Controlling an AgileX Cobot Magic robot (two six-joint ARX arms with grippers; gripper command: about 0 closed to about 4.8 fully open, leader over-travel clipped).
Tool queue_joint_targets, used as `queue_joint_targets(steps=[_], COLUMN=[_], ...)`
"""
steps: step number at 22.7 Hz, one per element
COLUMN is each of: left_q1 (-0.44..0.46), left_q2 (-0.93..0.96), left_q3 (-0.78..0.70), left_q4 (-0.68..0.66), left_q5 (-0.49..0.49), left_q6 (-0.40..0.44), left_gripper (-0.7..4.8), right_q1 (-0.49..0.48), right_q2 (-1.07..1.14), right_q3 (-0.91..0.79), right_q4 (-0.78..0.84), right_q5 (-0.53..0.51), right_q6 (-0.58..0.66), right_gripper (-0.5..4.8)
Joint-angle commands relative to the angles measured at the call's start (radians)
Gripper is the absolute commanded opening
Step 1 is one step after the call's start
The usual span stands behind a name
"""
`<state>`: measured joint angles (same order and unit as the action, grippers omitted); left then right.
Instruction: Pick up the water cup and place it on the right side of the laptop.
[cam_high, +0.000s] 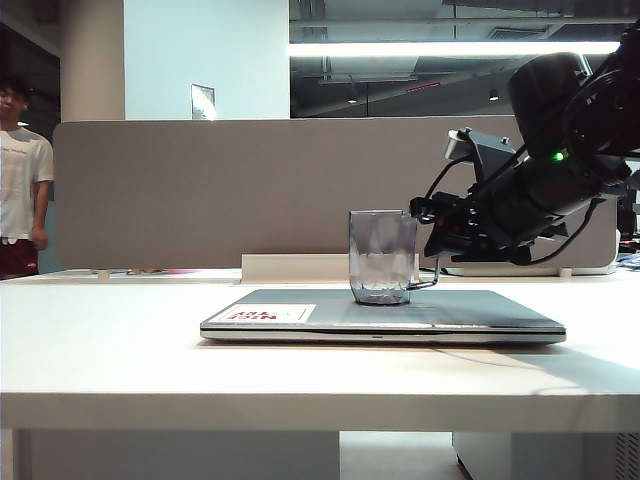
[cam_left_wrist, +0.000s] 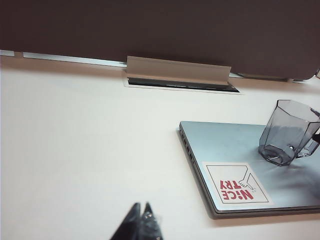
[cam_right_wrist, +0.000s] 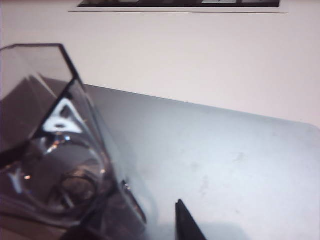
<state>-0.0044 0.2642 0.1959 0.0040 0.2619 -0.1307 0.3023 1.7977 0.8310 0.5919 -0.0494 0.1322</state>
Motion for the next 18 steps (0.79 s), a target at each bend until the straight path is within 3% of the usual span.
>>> queue_joint_targets(steps=[1, 8, 10, 13, 18], left_q1=[-0.001, -0.002, -0.001, -0.001, -0.001], left_q2=[0.0, 0.0, 0.0, 0.0, 0.0], left_q3=[0.003, 0.003, 0.003, 0.003, 0.003], left_q4=[0.013, 0.013, 0.013, 0.013, 0.013], left_q5=[0.004, 0.005, 0.005, 0.005, 0.005], left_q6=[0.003, 0.003, 0.003, 0.003, 0.003], left_gripper=[-0.06, -0.06, -0.06, -0.06, -0.06], right_q1=[0.002, 0.002, 0.002, 0.002, 0.002], right_q2=[0.0, 0.033, 0.049, 0.06, 0.06], right_q3=[0.005, 0.013, 0.014, 0.016, 0.015], right_q4=[0.039, 0.078, 0.079, 0.095, 0.111], right_q5=[0.032, 0.029, 0.029, 0.03, 0.032], right_q6=[-0.002, -0.001, -0.002, -0.002, -0.006], right_gripper=[1.98, 1.87, 0.51, 0.48, -0.02])
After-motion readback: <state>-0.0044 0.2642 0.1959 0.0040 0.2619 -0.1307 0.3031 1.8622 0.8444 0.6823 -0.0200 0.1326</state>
